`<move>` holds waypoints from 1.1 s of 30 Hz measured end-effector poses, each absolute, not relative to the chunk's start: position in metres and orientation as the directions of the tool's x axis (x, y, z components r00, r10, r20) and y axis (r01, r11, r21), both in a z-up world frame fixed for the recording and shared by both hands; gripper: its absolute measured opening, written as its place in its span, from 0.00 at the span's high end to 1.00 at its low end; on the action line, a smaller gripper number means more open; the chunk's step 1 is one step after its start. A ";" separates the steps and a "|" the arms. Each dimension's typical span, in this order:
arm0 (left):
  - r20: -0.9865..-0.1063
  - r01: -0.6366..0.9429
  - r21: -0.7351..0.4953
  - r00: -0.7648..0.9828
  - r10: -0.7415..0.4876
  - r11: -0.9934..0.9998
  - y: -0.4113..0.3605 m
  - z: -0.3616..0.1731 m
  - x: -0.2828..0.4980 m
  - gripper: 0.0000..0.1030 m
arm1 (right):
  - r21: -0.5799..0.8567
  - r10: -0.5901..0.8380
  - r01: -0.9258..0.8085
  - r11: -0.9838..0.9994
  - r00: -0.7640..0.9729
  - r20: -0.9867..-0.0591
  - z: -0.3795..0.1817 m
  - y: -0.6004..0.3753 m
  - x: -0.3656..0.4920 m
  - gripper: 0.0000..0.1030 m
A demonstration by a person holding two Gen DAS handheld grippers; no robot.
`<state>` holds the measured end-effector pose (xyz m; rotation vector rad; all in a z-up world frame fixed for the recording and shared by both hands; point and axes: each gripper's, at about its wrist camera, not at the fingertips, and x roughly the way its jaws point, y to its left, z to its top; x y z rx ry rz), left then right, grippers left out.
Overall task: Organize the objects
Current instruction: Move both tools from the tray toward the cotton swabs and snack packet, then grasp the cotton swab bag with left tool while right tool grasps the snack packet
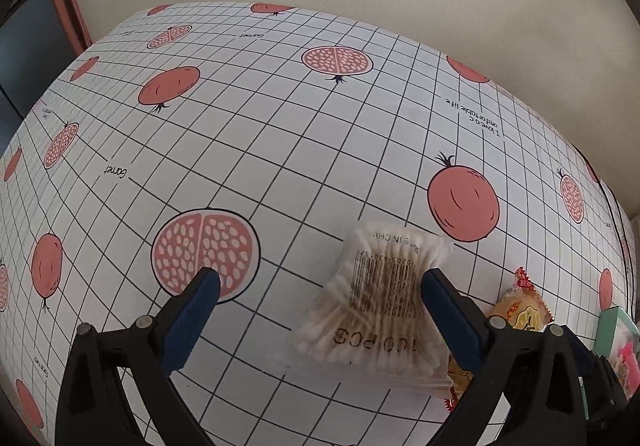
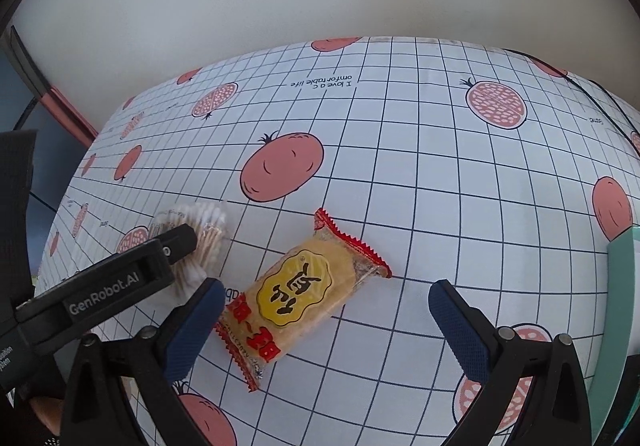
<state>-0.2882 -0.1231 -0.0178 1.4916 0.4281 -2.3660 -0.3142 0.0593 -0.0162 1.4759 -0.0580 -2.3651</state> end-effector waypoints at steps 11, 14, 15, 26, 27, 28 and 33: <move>-0.911 0.459 -0.120 -0.404 -0.086 -0.880 -0.141 -0.018 -0.283 0.03 | 0.091 -0.222 0.303 -0.949 -0.432 -0.874 -0.025 0.032 -0.308 0.00; -0.912 0.459 -0.126 -0.403 -0.079 -0.879 -0.142 -0.019 -0.283 0.03 | 0.053 -0.199 0.328 -0.943 -0.429 -0.881 -0.027 0.030 -0.304 0.00; -0.912 0.460 -0.130 -0.402 -0.075 -0.878 -0.143 -0.019 -0.283 0.03 | 0.053 -0.198 0.329 -0.943 -0.425 -0.883 -0.027 0.031 -0.305 0.00; -0.908 0.421 -0.122 -0.412 -0.070 -0.899 -0.130 -0.018 -0.288 0.03 | 0.036 -0.164 0.313 -0.949 -0.393 -0.905 -0.025 0.064 -0.309 0.02; -0.908 0.417 -0.117 -0.412 -0.073 -0.901 -0.128 -0.019 -0.288 0.03 | 0.032 -0.159 0.310 -0.950 -0.395 -0.905 -0.024 0.067 -0.310 0.04; -0.908 0.413 -0.111 -0.411 -0.076 -0.904 -0.127 -0.019 -0.288 0.04 | 0.028 -0.156 0.309 -0.951 -0.398 -0.904 -0.024 0.069 -0.310 0.07; -0.911 0.402 -0.089 -0.404 -0.089 -0.911 -0.122 -0.022 -0.289 0.14 | 0.019 -0.158 0.321 -0.947 -0.413 -0.897 -0.022 0.071 -0.311 0.14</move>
